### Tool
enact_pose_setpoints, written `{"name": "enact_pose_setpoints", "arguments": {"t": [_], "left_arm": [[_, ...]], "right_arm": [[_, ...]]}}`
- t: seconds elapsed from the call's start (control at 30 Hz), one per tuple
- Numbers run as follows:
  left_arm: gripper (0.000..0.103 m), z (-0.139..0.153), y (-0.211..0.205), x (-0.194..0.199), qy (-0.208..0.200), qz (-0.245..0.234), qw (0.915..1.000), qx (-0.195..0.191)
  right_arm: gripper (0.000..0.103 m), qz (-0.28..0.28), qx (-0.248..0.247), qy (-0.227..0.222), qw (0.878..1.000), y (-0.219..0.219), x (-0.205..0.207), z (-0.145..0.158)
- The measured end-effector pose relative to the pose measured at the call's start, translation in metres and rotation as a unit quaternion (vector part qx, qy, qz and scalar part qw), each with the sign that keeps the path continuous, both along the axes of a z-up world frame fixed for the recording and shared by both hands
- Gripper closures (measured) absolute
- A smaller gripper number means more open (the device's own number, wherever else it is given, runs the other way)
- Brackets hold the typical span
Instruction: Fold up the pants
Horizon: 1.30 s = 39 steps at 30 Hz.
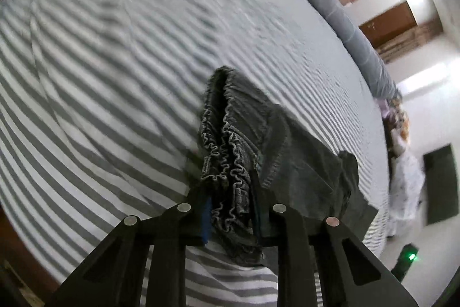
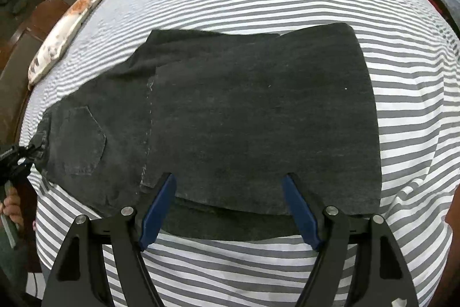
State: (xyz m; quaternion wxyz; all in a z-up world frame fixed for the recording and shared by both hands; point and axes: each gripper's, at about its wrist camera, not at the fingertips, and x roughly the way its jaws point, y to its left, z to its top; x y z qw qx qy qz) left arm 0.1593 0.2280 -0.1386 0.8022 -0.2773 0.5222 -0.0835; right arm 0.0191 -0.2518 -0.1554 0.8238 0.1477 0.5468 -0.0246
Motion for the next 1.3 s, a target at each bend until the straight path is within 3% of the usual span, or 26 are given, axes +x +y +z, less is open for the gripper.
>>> {"name": "enact_pose_setpoints", "arguments": {"t": [0.2, 0.33, 0.57, 0.77, 0.97, 1.1, 1.3], "left_arm": [[0.083, 0.062, -0.052, -0.011, -0.049, -0.043, 0.9977, 0.02], [0.083, 0.103, -0.105, -0.015, -0.087, -0.08, 0.993, 0.006], [0.083, 0.137, -0.223, -0.014, -0.118, -0.166, 0.9789, -0.011], [0.083, 0.118, -0.333, -0.016, -0.105, -0.247, 0.9633, 0.001], [0.083, 0.058, -0.428, -0.034, -0.048, -0.319, 0.9458, 0.035], [0.083, 0.039, -0.462, -0.053, -0.042, -0.35, 0.9338, 0.059], [0.083, 0.045, -0.479, -0.055, -0.065, -0.364, 0.9276, 0.056]], "right_arm": [[0.028, -0.025, 0.033, -0.016, 0.999, -0.022, -0.004, 0.005], [0.028, -0.042, 0.054, -0.03, 0.997, -0.041, -0.007, 0.009], [0.028, -0.075, 0.082, -0.053, 0.992, -0.08, -0.02, 0.02], [0.028, -0.114, 0.102, -0.077, 0.985, -0.125, -0.034, 0.03], [0.028, -0.145, 0.172, -0.091, 0.97, -0.159, -0.044, 0.019], [0.028, -0.158, 0.214, -0.088, 0.96, -0.172, -0.043, 0.006], [0.028, -0.181, 0.218, -0.088, 0.955, -0.188, -0.042, -0.005]]}}
